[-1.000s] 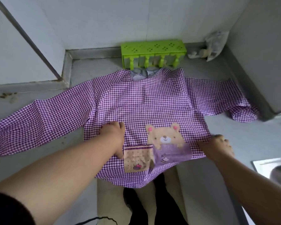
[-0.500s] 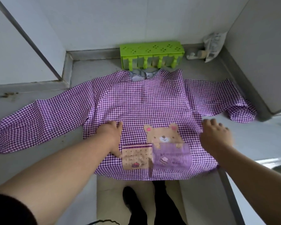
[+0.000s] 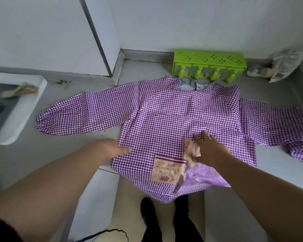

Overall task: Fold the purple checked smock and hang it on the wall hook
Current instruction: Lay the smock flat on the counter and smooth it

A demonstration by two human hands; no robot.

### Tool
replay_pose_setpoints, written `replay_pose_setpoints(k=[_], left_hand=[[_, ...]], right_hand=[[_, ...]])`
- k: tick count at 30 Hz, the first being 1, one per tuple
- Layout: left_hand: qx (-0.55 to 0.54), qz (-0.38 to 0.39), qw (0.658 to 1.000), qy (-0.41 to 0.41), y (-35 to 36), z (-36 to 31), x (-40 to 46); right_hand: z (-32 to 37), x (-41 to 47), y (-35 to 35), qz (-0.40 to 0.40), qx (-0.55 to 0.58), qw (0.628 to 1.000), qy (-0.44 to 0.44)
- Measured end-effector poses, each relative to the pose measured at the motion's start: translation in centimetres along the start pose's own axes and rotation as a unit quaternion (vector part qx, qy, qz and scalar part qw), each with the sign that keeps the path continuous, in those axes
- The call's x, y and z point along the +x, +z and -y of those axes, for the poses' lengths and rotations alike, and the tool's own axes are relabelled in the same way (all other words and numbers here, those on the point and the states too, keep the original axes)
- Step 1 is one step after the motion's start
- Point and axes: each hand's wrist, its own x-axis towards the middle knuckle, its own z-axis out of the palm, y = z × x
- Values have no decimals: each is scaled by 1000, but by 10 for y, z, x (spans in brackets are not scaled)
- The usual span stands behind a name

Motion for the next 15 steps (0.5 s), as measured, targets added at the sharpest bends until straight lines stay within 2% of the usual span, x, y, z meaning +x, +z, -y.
replay_pose_setpoints(k=[2, 5, 7, 9, 15], left_hand=[[-21, 40, 999, 11, 8, 11, -12], [-25, 42, 997, 58, 16, 13, -25], [-130, 83, 984, 90, 15, 10, -40], [-242, 131, 955, 109, 15, 7, -53], [-286, 203, 934, 69, 36, 20, -49]], right_hand=[[0, 5, 1, -5, -23, 1000, -12], [2, 6, -4, -9, -29, 1000, -5], [5, 7, -6, -18, -40, 999, -11], [9, 9, -7, -17, -46, 999, -14], [12, 5, -14, 7, -55, 998, -12]])
